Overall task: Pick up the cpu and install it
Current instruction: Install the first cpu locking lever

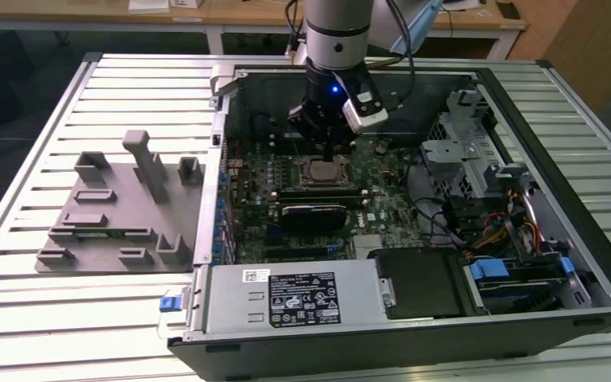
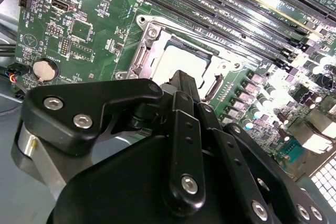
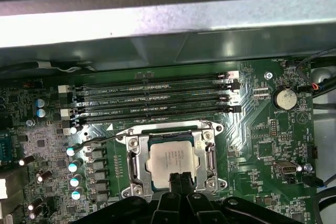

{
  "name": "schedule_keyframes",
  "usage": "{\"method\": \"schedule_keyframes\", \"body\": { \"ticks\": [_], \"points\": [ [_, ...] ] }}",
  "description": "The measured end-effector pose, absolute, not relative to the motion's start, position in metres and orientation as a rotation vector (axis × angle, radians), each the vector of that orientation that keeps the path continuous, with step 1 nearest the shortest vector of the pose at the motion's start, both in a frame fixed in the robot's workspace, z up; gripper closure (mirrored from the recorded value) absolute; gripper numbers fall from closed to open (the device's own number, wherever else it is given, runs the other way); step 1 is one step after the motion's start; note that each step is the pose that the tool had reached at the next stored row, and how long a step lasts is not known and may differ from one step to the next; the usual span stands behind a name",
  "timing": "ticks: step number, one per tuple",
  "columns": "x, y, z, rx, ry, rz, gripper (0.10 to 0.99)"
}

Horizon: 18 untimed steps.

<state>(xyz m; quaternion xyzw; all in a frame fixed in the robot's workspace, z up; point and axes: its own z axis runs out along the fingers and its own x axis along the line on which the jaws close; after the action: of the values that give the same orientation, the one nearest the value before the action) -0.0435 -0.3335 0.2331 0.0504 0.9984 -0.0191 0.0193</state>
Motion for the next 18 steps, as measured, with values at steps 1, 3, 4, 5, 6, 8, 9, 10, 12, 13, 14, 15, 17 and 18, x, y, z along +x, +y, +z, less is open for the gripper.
{"method": "schedule_keyframes", "body": {
  "ticks": [1,3,4,5,6,8,9,10,12,13,14,15,17,18],
  "points": [
    [-0.044,-0.333,0.233,0.156,3.098,-0.059,0.98],
    [-0.044,-0.333,0.233,0.157,3.098,-0.059,0.98],
    [-0.044,-0.333,0.233,0.157,3.098,-0.059,0.98],
    [-0.045,-0.334,0.233,0.156,3.098,-0.059,0.98],
    [-0.046,-0.333,0.233,0.156,3.098,-0.059,0.98],
    [-0.048,-0.333,0.233,0.156,3.098,-0.059,0.98],
    [-0.05,-0.333,0.233,0.156,3.098,-0.059,0.98],
    [-0.051,-0.333,0.233,0.156,3.098,-0.059,0.98],
    [-0.052,-0.333,0.233,0.156,3.098,-0.059,0.98],
    [-0.053,-0.333,0.233,0.156,3.098,-0.059,0.98],
    [-0.054,-0.333,0.233,0.156,3.098,-0.059,0.98],
    [-0.055,-0.333,0.233,0.156,3.098,-0.059,0.98],
    [-0.056,-0.333,0.233,0.156,3.098,-0.059,0.98],
    [-0.057,-0.333,0.233,0.156,3.098,-0.059,0.98]
  ]
}}
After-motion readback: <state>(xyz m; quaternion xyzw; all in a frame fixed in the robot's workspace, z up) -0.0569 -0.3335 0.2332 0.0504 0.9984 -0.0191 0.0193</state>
